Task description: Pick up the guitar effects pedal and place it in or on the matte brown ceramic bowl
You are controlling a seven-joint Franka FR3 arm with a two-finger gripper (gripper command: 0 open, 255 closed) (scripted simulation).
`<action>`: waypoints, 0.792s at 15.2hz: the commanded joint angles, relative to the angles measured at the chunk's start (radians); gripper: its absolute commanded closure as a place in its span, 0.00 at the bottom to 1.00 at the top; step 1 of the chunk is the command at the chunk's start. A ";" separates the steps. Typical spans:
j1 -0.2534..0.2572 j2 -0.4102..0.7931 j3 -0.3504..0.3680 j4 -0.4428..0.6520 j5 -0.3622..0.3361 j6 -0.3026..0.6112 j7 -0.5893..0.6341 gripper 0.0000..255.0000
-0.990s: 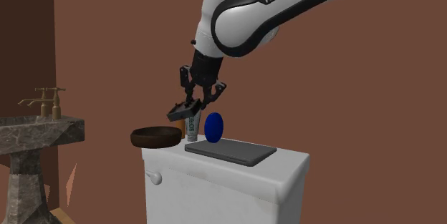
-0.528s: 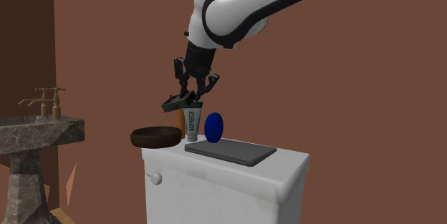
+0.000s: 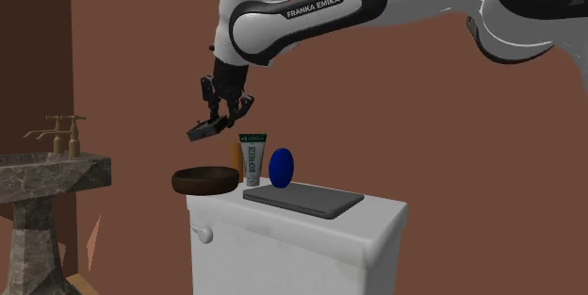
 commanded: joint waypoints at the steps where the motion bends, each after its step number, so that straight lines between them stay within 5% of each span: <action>1: 0.054 0.109 -0.011 0.148 -0.060 -0.062 0.001 1.00; 4: 0.185 0.320 -0.046 0.473 -0.142 -0.184 -0.041 1.00; 12: 0.142 0.286 -0.053 0.312 -0.146 -0.068 0.014 1.00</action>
